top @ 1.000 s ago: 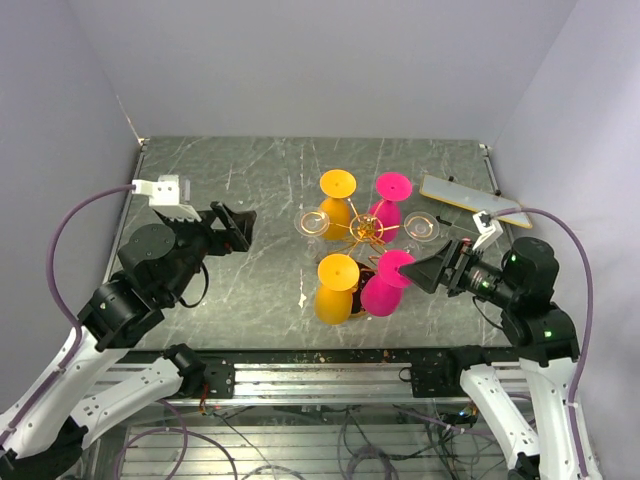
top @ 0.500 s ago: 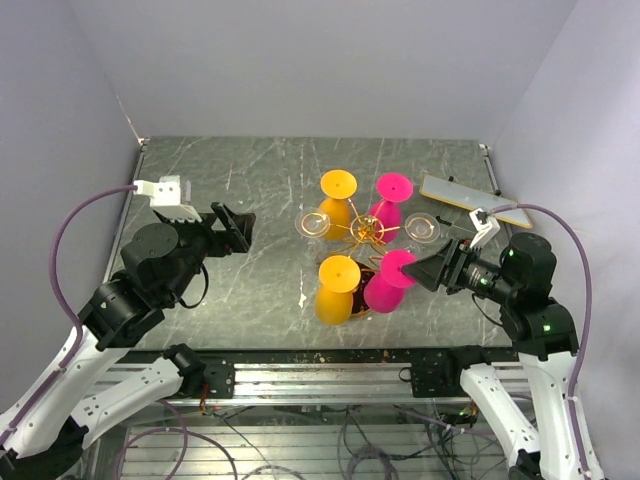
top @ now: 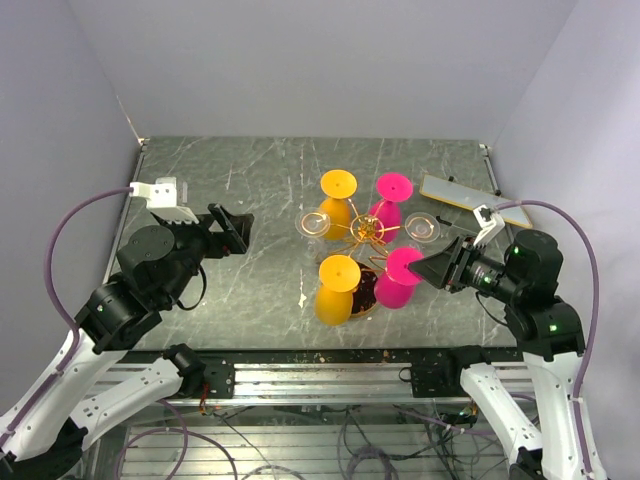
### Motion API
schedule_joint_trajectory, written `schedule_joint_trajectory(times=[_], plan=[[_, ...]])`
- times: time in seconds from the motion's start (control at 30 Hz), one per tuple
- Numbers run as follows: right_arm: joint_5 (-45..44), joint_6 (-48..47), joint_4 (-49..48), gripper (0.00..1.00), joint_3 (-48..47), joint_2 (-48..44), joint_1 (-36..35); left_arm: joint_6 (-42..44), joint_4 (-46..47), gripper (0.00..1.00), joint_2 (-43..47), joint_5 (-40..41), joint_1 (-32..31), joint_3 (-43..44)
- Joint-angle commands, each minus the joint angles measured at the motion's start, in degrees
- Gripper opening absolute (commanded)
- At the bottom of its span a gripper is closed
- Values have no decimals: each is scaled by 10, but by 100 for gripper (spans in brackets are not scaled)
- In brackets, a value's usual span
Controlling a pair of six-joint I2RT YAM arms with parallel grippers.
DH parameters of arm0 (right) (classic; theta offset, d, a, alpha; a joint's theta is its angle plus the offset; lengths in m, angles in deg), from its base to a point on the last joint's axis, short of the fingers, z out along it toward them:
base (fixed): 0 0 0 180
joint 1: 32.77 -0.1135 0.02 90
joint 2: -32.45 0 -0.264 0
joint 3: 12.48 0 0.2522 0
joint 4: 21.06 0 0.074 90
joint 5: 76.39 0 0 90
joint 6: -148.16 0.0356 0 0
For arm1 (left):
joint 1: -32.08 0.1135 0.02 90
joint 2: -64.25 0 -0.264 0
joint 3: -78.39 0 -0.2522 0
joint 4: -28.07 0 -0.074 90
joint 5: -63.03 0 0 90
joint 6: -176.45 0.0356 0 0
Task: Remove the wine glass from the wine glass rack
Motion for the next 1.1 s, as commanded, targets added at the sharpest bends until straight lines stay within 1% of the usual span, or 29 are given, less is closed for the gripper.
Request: schedule_joint_trajectory(times=[0.0,0.1,0.17,0.27,0.47,0.7,0.93,1.07], plan=[[-27,-3,38,25,-16,8,4,-1,-3,99,6,7,3,20],[-36,37,36,21,-23,10,4,1,-5,99,4,6,3,22],[-34,69,29,17,-22,9,3,2,-5,99,3,6,4,24],[-61,115,37,12,-31,11,3,4,-6,99,2,5,4,26],[-101,187,41,11,-40,3,3,3,-4,99,0,2,3,23],[-87,271,21,10,-44,-4,3,4,-3,99,-5,-1,4,26],[-85,298,28,10,-50,-2,3,2,-2,99,-5,-3,3,24],[-54,328,-9,9,-31,-12,3,3,-2,99,-6,-6,3,25]])
